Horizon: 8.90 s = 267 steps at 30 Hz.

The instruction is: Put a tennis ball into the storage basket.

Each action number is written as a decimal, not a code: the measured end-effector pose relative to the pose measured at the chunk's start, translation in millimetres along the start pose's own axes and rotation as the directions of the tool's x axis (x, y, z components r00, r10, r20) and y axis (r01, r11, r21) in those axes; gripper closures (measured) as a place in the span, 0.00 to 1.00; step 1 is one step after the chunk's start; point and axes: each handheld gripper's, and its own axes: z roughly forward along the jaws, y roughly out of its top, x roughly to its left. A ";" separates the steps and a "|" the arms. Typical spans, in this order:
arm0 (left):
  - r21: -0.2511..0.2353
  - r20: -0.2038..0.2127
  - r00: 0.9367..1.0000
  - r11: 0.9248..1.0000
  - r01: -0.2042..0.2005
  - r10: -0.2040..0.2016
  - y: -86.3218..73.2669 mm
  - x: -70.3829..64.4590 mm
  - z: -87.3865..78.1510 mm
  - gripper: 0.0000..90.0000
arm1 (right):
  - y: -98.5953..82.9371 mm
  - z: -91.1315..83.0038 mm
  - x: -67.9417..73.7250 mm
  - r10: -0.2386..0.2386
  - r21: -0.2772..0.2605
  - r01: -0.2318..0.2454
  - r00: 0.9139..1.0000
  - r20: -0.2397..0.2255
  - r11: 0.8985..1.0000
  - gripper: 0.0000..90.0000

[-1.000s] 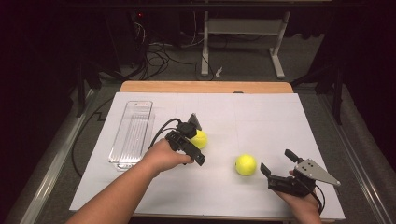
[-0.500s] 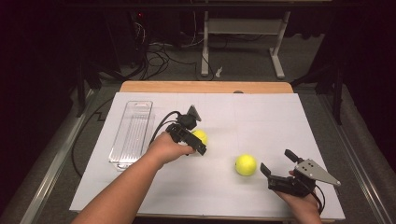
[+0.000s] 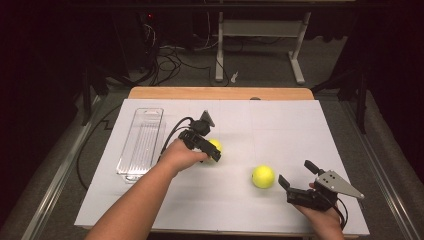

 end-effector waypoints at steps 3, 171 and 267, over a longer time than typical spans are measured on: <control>-0.007 -0.002 1.000 1.000 -0.010 0.010 3.2 1.5 1.0 0.01 | -0.3 0.4 -0.1 0.001 0.003 -0.001 1.000 0.000 1.000 0.01; 0.128 0.038 0.999 0.992 -0.006 0.001 -63.2 16.9 -102.9 0.30 | -2.5 4.8 5.6 -0.021 0.020 0.021 1.000 -0.009 1.000 0.01; 0.157 -0.123 0.965 0.956 0.249 -0.231 -117.1 107.0 -96.7 0.30 | -2.4 4.8 4.6 -0.019 0.020 0.019 1.000 -0.006 1.000 0.01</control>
